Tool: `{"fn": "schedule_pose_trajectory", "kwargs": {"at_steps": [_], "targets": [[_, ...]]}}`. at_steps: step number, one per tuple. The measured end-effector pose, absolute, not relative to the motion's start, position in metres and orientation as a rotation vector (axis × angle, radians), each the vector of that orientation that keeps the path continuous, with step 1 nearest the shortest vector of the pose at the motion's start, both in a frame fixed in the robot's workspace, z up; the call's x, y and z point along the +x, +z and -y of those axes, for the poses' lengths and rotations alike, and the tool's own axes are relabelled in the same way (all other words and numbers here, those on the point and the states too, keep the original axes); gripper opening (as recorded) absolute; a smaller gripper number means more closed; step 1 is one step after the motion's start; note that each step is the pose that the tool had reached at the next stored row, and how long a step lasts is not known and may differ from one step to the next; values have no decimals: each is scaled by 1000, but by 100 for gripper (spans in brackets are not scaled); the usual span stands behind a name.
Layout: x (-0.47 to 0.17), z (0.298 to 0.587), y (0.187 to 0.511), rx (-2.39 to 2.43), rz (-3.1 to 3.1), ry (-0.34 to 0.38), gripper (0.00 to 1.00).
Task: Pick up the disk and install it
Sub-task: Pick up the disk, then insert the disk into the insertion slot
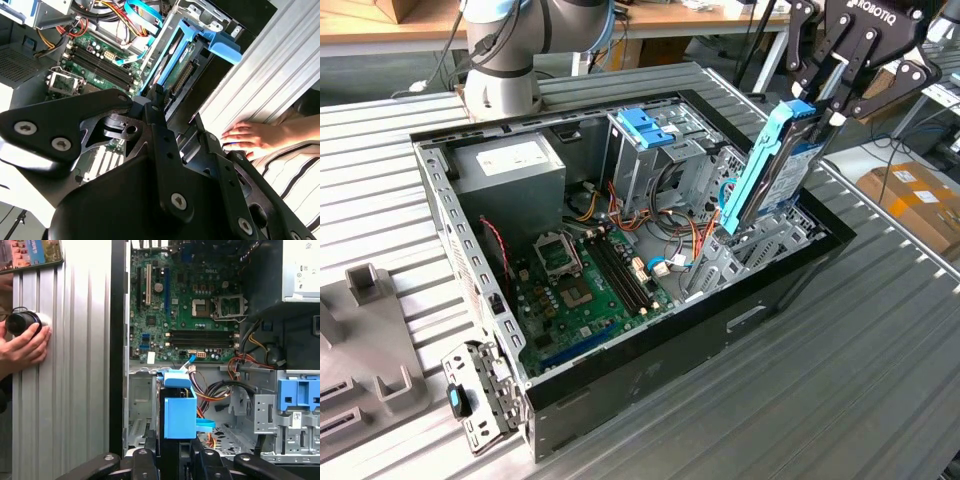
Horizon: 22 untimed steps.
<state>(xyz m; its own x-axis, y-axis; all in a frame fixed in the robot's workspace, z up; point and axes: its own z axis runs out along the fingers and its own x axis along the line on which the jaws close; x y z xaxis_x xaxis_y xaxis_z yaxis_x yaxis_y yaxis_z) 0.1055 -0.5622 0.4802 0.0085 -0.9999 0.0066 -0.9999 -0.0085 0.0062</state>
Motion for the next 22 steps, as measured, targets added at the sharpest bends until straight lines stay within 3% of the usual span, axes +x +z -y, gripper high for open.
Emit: {"fn": "schedule_pose_trajectory", "kwargs": {"at_steps": [22], "targets": [[112, 562, 465, 2183, 2247, 0, 35]]}}
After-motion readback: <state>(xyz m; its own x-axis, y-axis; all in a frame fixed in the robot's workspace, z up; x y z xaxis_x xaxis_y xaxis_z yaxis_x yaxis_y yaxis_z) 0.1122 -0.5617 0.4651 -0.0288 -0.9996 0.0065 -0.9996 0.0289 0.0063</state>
